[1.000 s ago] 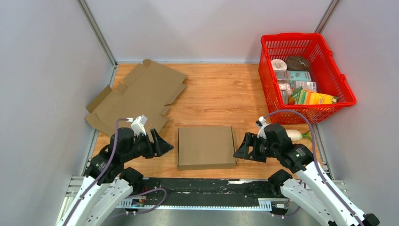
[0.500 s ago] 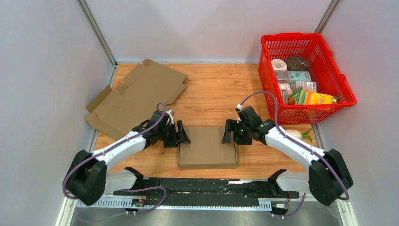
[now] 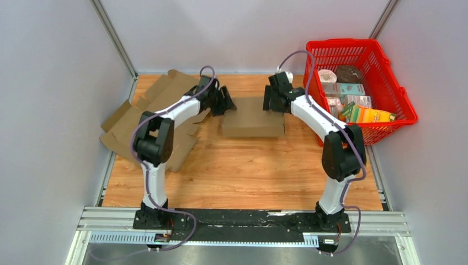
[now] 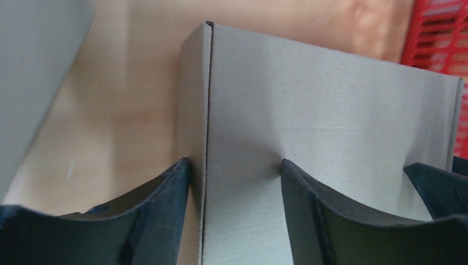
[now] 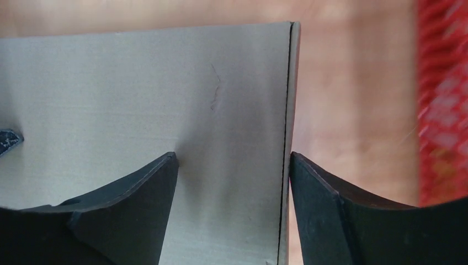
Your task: Fold the paper box
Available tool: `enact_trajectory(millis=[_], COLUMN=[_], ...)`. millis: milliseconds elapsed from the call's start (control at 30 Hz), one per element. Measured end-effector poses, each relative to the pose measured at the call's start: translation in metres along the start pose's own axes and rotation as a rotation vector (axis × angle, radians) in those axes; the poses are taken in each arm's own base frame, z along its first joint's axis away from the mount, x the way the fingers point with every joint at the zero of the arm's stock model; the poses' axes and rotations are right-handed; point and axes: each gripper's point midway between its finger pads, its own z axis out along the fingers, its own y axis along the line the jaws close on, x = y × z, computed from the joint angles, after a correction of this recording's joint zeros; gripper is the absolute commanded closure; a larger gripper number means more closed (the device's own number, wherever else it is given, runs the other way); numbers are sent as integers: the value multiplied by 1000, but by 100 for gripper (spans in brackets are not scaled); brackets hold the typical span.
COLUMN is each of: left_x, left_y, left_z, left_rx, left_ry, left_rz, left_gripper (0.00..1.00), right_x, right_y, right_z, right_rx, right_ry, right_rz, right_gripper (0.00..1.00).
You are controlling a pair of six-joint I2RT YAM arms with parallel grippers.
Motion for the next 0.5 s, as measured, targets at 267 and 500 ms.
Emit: enact_trajectory(millis=[267,500], left_x=[-129,-104], left_y=[-81,-24], left_z=[39,-86], left_rx=[84,-139], left_ry=[-127,-125], left_rz=[184,324], left_gripper=[20,20], right_x=[-163,-156], right_y=[-27,-17], right_z=[41,16], right_rx=[104,138], right_ry=[-287,-324], right_rz=[-44,-150], right_gripper=[0,0])
